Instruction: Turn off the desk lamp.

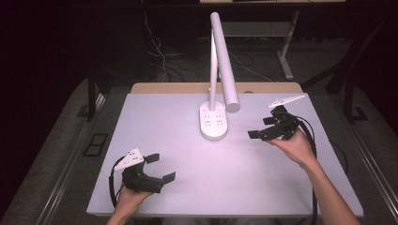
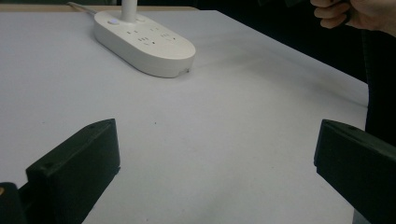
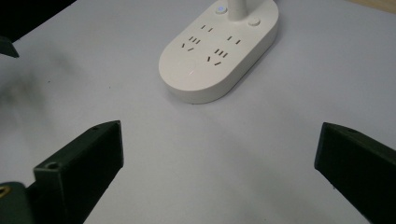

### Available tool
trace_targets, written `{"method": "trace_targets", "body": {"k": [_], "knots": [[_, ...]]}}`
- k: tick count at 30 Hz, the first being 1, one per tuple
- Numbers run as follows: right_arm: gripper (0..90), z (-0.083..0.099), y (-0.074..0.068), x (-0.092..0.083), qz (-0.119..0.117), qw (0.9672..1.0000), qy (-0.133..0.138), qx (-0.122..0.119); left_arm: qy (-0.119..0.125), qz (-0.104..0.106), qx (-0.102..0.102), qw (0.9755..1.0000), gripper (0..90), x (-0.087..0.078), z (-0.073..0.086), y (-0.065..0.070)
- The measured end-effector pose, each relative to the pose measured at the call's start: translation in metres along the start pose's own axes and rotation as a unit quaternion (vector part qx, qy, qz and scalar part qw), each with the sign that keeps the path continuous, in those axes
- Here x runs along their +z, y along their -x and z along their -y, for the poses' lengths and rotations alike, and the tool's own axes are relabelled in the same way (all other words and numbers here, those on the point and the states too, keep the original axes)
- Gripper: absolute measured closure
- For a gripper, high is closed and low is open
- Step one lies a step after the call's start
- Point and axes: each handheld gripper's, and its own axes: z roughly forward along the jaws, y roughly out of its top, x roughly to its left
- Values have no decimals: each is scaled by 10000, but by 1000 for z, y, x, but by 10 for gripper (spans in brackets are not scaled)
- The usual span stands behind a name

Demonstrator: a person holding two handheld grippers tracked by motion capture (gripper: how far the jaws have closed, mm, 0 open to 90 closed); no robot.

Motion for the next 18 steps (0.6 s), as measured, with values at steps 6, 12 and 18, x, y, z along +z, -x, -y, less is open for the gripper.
{"method": "trace_targets", "body": {"k": [6, 12, 18], "knots": [[12, -8, 6, 8, 26, 10000, -63, -5, 16, -5, -3, 10000, 0, -1, 0, 0], [12, -21, 11, 14, 0, 10000, -66, -10, 19, -6, -3, 10000, 0, -1, 0, -1], [13, -34, 15, 22, -66, 9999, -82, 7, 40, -33, -21, 10000, 0, -2, 0, -1]]}}
